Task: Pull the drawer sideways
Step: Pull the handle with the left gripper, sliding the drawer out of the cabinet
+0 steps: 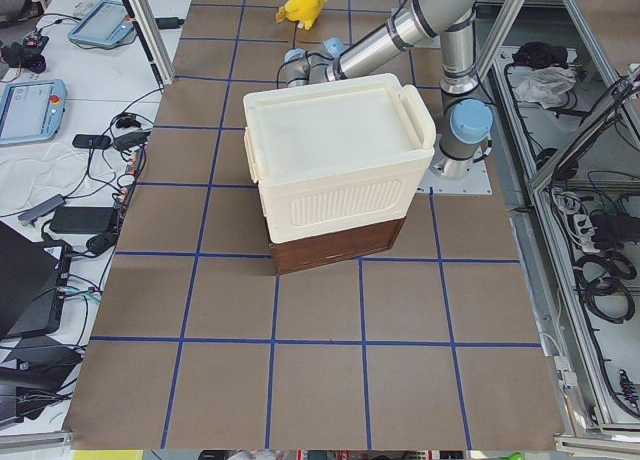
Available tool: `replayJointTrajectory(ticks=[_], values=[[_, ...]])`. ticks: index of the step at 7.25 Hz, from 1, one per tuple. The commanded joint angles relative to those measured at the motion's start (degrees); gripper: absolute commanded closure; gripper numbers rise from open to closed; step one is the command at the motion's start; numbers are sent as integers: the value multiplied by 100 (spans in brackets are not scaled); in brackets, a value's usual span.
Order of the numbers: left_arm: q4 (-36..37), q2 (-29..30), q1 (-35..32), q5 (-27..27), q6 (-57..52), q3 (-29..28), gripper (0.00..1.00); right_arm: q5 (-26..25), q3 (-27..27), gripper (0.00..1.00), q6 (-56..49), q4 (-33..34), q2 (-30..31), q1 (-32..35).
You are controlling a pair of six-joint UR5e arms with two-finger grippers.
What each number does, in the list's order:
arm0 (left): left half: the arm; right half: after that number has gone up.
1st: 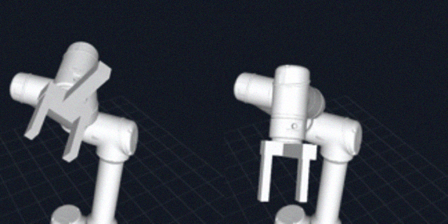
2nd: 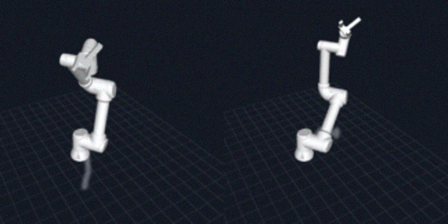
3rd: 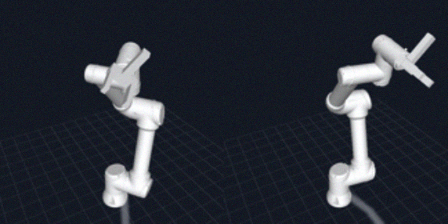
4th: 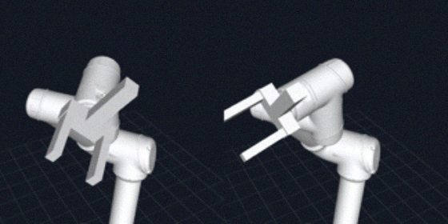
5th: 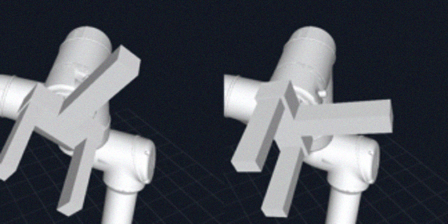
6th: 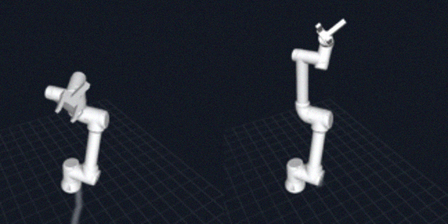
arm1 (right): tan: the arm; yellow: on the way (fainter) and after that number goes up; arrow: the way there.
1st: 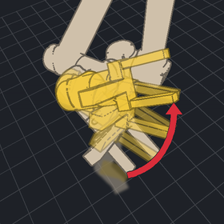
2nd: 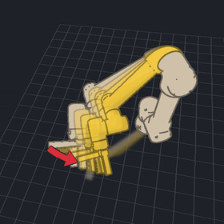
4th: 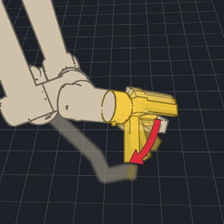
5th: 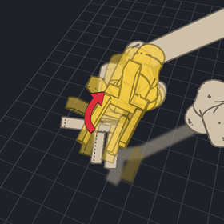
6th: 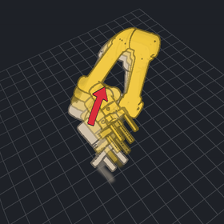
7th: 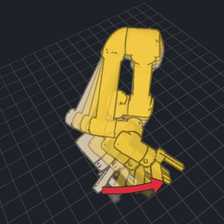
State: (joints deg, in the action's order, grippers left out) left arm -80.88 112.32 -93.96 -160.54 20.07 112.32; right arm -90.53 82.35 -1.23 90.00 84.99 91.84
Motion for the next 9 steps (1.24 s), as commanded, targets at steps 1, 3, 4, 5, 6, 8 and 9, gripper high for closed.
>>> replayJointTrajectory(ticks=[1, 3, 4, 5, 6, 8, 9], values=[[2, 1, 0, 5, -3, 0, 66, 0, 0, 0, 0, 0, 0, 0], [2, 18, 0, -13, -3, -18, 66, 0, 0, 0, 0, 0, 0, 0], [2, 27, -9, -4, -3, -26, 66, 0, 0, 0, 0, 0, 0, 0], [2, 18, -17, -4, -12, -53, 66, 0, 0, 0, 0, 0, 0, 0], [2, 27, -35, 5, -3, -44, 66, 0, 0, 0, 0, 0, 0, 0], [2, 36, -87, 14, -29, -35, 66, 0, 0, 0, 0, 0, 0, 0], [2, 44, -123, 14, -21, -35, 66, 0, 0, 0, 0, 0, 0, 0]])
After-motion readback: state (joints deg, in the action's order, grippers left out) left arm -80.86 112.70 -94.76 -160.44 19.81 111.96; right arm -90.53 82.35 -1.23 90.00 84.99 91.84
